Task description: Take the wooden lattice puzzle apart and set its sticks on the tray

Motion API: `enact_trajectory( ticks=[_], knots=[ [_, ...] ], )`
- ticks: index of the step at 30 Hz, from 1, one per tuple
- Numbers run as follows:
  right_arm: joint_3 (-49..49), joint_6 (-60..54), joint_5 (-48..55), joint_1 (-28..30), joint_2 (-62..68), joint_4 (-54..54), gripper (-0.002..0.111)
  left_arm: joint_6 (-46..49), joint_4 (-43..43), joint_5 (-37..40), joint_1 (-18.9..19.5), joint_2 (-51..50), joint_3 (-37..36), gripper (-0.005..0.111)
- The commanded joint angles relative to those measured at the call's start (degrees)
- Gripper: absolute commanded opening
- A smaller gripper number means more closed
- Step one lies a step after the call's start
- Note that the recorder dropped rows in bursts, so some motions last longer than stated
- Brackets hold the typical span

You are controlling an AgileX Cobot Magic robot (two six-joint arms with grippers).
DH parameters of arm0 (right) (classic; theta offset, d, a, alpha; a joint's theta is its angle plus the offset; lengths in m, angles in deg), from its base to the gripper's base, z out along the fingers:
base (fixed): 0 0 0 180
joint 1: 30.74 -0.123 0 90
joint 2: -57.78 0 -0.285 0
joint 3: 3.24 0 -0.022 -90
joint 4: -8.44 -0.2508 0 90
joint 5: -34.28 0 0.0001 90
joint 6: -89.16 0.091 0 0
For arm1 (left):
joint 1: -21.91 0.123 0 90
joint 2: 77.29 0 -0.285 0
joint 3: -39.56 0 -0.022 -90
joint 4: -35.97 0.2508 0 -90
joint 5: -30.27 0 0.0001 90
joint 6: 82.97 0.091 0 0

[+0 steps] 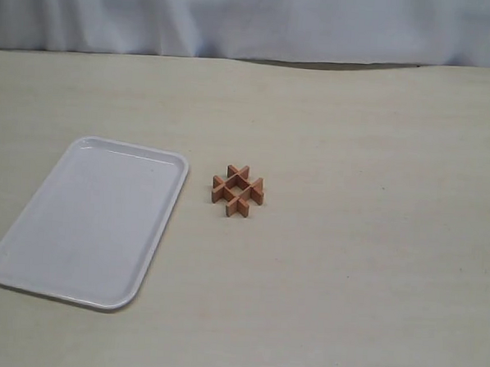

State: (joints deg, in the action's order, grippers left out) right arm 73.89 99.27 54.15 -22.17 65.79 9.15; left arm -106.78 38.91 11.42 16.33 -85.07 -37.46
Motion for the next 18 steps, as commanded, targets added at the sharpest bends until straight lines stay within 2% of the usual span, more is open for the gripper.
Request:
enact_trajectory(
  ticks=[1, 4, 6, 10, 14, 18],
  knots=[
    [0.1, 0.2, -0.2, 0.2, -0.2, -0.2, 0.004, -13.8, 6.0, -1.4, -0.5, 0.0, -0.2, 0.0],
    [0.1, 0.2, -0.2, 0.1, -0.2, -0.3, 0.004, -17.5, 13.0, -8.4, -0.5, 0.0, -0.2, 0.0],
    [0.1, 0.2, -0.2, 0.1, -0.2, -0.3, 0.004, -18.3, 12.8, -13.1, -0.5, 0.0, -0.2, 0.0],
    [0.1, 0.2, -0.2, 0.1, -0.2, -0.3, 0.004, -18.4, 12.4, -13.0, -0.5, -1.3, 4.2, 0.0],
    [0.1, 0.2, -0.2, 0.1, -0.2, -0.3, 0.004, -12.0, 5.6, -18.4, -0.5, -11.5, 10.8, 0.0],
    [0.1, 0.2, -0.2, 0.1, -0.2, -0.3, 0.004, -7.8, 5.4, -21.1, -0.5, -28.5, 19.3, 0.0]
  ],
)
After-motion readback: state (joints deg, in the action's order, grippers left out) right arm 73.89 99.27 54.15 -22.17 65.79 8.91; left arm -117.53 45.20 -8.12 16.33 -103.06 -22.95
